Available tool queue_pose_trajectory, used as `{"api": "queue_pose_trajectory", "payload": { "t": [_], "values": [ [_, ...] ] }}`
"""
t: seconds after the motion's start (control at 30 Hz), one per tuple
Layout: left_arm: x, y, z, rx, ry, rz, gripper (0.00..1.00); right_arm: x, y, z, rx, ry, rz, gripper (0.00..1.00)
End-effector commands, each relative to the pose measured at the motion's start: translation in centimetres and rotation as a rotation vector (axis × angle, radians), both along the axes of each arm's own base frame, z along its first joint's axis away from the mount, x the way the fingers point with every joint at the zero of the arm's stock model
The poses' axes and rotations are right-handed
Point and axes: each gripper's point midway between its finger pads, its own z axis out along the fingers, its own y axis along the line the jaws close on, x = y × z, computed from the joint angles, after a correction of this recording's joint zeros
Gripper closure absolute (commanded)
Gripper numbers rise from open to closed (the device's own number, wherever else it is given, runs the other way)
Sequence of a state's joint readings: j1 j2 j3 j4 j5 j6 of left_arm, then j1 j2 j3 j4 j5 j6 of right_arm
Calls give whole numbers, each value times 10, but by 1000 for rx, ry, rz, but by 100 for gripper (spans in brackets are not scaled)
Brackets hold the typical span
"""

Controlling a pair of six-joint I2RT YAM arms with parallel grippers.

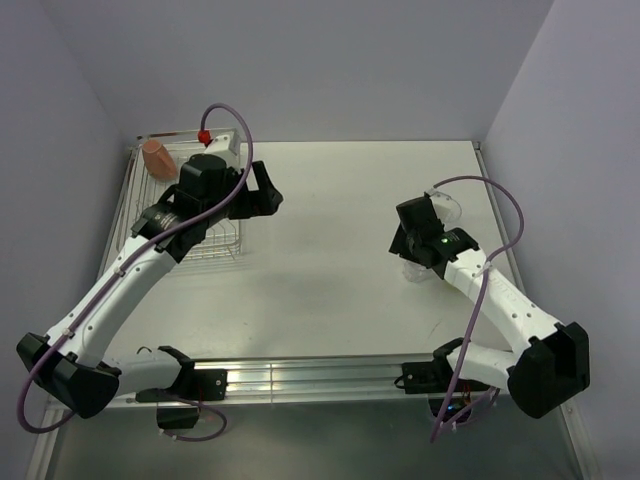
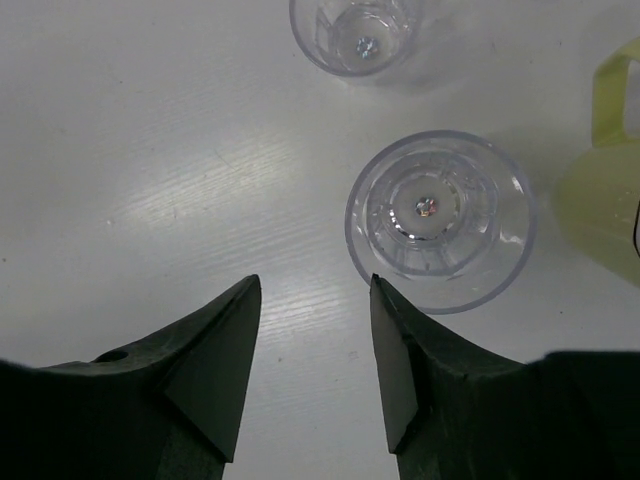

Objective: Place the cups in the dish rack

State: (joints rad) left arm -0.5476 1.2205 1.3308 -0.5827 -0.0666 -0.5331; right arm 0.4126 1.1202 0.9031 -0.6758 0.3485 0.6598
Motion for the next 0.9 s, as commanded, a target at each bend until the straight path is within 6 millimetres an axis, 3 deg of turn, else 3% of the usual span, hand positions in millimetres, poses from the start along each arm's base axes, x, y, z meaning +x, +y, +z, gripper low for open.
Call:
{"api": "queue_pose_trajectory", "payload": {
  "t": [0.0, 0.87],
  "values": [
    [1, -3, 5, -13, -38, -20, 1, 4, -5, -11, -19, 14, -51, 46],
    [1, 0, -15, 20, -10, -10, 1, 20, -16, -56, -58, 98, -101, 58]
  ]
}}
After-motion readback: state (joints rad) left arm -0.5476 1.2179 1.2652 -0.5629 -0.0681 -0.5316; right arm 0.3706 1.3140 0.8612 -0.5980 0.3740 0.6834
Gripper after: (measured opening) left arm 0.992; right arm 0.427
